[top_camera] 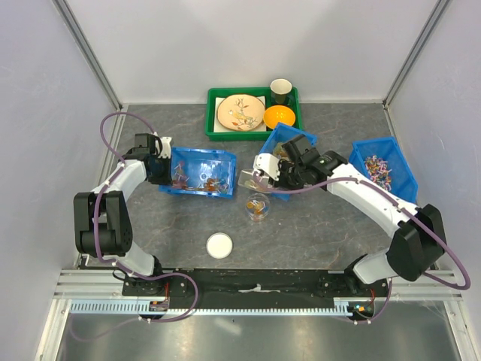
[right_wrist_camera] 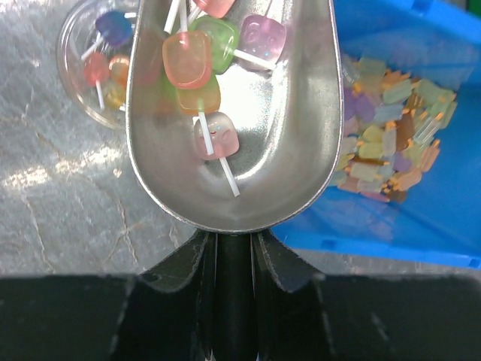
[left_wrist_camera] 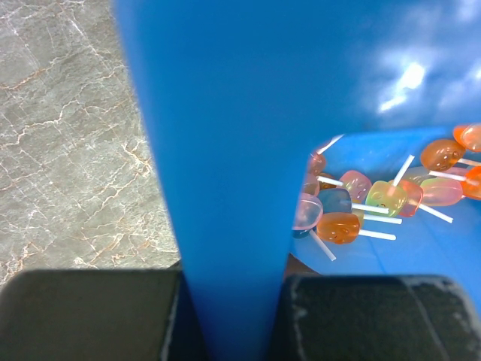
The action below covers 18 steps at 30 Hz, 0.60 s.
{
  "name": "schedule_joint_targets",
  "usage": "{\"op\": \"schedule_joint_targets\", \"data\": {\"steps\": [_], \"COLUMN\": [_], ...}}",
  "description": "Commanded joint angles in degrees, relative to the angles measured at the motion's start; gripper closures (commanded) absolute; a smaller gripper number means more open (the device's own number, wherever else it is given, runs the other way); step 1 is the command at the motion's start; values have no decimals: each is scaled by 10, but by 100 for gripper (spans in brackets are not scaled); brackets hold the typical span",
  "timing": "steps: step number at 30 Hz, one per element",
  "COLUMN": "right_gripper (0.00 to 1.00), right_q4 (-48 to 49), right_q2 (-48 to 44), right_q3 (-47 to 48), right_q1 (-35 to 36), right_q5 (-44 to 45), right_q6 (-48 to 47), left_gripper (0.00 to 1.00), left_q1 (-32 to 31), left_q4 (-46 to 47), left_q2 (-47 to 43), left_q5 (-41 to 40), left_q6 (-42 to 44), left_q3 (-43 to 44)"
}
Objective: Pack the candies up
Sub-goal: Place the fake candies in the packing bottle.
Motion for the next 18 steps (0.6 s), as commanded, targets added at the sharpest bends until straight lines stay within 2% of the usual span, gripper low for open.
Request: {"op": "schedule_joint_targets", "data": {"steps": [1,18], "right_gripper": [100,100], "right_q4": [-9,-50], "right_q2": [-35,-69], "right_q3": [-11,-43], "right_q1": [-2,-2], "right_q5": [2,48], "right_q6": [-23,-44], "left_gripper": [98,98], "left_q1": [5,7], "left_q4": [32,33], "left_q2": [4,10], "left_q5": [7,9], "left_q6": [4,4], "left_q3": [3,3]}}
